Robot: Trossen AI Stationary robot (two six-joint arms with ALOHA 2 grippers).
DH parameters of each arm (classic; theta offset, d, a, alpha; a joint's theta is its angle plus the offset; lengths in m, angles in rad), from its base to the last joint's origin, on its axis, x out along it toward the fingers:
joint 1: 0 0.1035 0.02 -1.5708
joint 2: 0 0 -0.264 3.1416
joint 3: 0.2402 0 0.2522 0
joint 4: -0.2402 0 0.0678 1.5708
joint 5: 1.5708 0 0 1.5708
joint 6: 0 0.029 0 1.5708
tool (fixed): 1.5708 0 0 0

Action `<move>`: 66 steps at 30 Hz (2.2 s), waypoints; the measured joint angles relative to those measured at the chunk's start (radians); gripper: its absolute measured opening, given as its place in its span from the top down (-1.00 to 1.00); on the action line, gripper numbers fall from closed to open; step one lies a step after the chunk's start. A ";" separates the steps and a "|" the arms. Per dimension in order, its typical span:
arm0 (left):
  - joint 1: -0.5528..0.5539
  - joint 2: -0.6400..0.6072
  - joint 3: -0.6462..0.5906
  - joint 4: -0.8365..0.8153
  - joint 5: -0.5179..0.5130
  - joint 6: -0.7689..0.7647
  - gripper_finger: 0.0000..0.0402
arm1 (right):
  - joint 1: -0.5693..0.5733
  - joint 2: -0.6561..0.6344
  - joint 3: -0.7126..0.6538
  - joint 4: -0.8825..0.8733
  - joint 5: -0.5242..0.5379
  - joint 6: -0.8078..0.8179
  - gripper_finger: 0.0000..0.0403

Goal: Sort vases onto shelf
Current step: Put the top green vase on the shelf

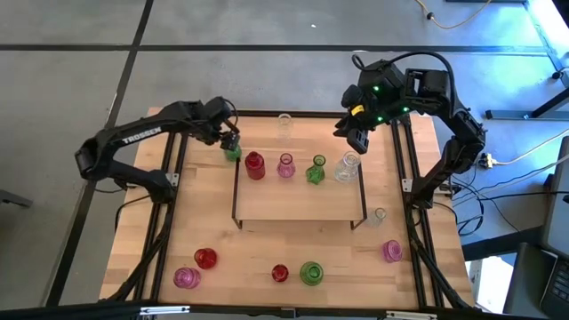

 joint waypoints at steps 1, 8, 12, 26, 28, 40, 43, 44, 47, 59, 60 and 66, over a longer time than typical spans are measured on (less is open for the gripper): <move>0.024 0.007 -0.005 0.008 0.012 0.013 -0.27 | 0.000 0.000 0.000 0.000 -0.003 0.000 0.45; 0.184 0.082 -0.025 0.041 0.114 0.148 -0.27 | 0.000 0.006 0.000 0.024 -0.005 0.022 0.45; 0.241 0.137 -0.026 0.083 0.210 0.205 -0.27 | 0.000 0.007 0.000 0.028 0.003 0.054 0.45; 0.235 0.310 -0.022 0.113 0.217 0.306 -0.17 | 0.000 0.010 0.000 0.029 0.006 0.112 0.45; 0.235 0.321 -0.023 0.117 0.224 0.320 -0.06 | 0.000 0.010 0.000 0.030 0.007 0.118 0.45; 0.236 0.351 -0.022 0.130 0.301 0.425 0.79 | 0.000 0.010 0.000 0.099 0.034 0.119 0.45; 0.243 0.323 -0.023 0.122 0.301 0.461 0.93 | 0.000 0.010 0.000 0.130 0.050 0.119 0.45; 0.243 0.310 -0.023 0.114 0.291 0.469 0.93 | 0.000 0.010 0.000 0.141 0.057 0.119 0.45; 0.243 0.255 -0.004 0.057 0.245 0.483 0.95 | 0.000 0.010 0.000 0.171 0.066 0.119 0.45; 0.177 -0.053 0.199 -0.129 0.272 0.474 0.96 | 0.000 0.026 0.000 0.206 0.092 0.078 0.45; 0.161 -0.071 0.240 -0.143 0.256 0.474 0.96 | 0.000 0.031 0.000 0.207 0.092 0.078 0.45; 0.070 -0.141 0.506 -0.222 0.291 0.395 0.96 | 0.000 0.057 0.001 0.211 0.084 0.073 0.45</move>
